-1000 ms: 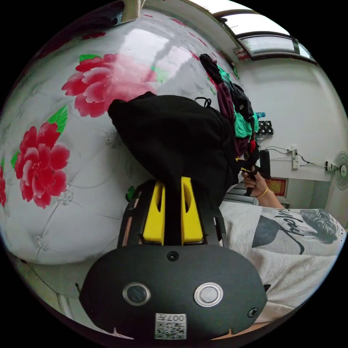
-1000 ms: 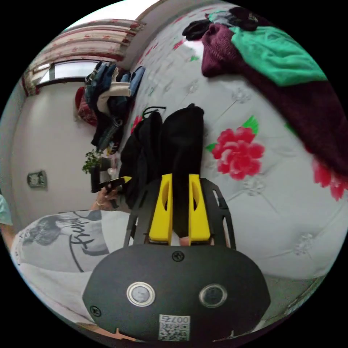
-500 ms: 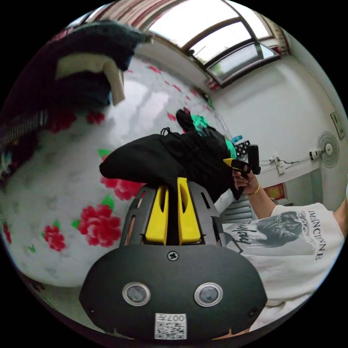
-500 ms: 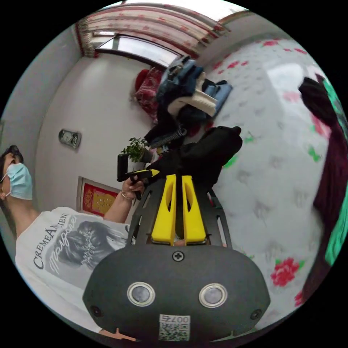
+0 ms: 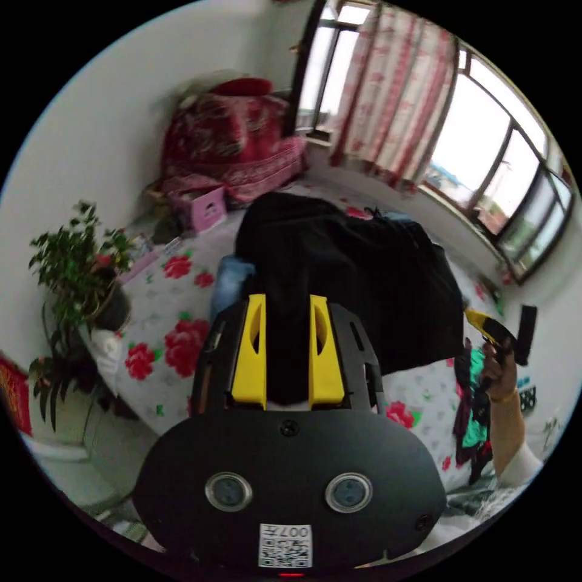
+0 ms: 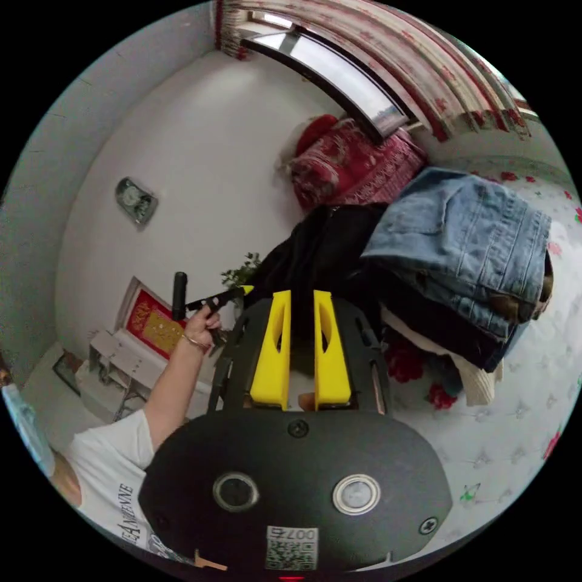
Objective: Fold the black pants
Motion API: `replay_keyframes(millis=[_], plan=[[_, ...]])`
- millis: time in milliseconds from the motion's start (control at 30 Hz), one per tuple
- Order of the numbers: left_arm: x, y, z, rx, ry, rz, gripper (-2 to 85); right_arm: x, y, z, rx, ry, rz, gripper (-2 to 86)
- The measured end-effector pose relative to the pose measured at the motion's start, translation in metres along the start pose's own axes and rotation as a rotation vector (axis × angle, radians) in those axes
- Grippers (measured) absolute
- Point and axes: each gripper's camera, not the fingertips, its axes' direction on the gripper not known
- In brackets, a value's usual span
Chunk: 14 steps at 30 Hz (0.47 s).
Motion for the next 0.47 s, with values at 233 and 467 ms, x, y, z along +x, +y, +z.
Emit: replay_keyframes(millis=[233, 467], plan=[[0.061, 0.127, 0.090, -0.105, -0.037, 0.129, 7.8, 0.059, 0.178, 0.047, -0.304, 0.252, -0.034, 6.5], [0.246, 0.299, 0.164, -0.468, 0.012, 0.448, 3.5, 0.097, 0.375, -0.059, -0.424, 0.644, 0.294, 6.8]])
